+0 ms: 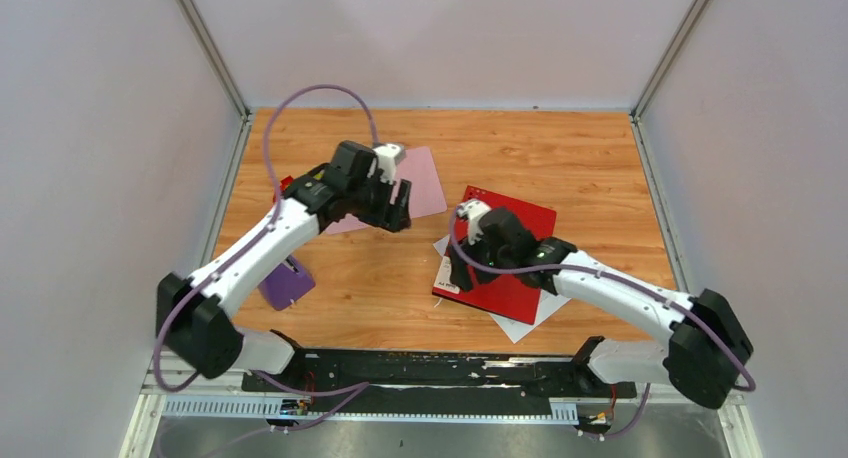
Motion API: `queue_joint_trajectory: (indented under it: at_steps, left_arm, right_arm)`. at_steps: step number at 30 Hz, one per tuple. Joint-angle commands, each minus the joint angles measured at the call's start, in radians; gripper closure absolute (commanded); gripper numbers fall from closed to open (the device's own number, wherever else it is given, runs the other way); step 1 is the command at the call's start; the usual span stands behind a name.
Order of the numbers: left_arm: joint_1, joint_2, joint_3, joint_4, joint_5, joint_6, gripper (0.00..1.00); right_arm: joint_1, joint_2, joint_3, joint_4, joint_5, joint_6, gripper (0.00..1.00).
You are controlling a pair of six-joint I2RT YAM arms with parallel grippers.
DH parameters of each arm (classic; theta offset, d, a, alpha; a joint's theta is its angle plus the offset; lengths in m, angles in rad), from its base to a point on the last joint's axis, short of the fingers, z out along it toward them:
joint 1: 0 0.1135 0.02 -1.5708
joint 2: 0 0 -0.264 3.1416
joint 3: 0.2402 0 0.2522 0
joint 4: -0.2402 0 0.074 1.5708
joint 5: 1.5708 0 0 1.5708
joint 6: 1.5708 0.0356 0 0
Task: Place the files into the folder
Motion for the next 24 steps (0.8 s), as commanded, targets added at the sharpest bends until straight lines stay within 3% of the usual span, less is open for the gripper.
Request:
queue_joint_trajectory:
  at_steps: [1, 4, 7, 12, 15, 18, 21, 24]
  left_arm:
    - [0.101, -0.190, -0.047, -0.025, -0.190, -0.002, 0.24]
    - [0.182, -0.243, -0.082, -0.031, -0.124, -0.045, 0.26]
    - [0.196, -0.265, -0.105, -0.030, -0.058, -0.060, 0.27]
    - [0.196, -0.279, -0.120, -0.045, -0.061, -0.065, 0.28]
    - [0.196, -0.286, -0.162, -0.011, -0.034, -0.099, 0.31]
    - [0.196, -0.267, -0.230, 0.078, 0.083, -0.137, 0.34]
    - [0.187, -0.208, -0.269, 0.161, 0.186, -0.194, 0.41]
    - [0.151, -0.152, -0.271, 0.203, 0.178, -0.215, 0.41]
  right_arm:
    - [0.201, 0.114, 0.066, 0.072, 0.158, -0.247, 0.27]
    - [0.329, 0.257, 0.094, 0.110, 0.310, -0.347, 0.26]
    - [0.376, 0.383, 0.149, 0.111, 0.411, -0.376, 0.26]
    - [0.420, 0.487, 0.181, 0.132, 0.570, -0.409, 0.31]
    - [0.420, 0.477, 0.177, 0.132, 0.641, -0.403, 0.42]
    - [0.414, 0.421, 0.144, 0.155, 0.702, -0.406, 0.56]
    - [0.391, 0.377, 0.111, 0.180, 0.720, -0.400, 0.64]
    - [0.353, 0.338, 0.077, 0.213, 0.728, -0.392, 0.68]
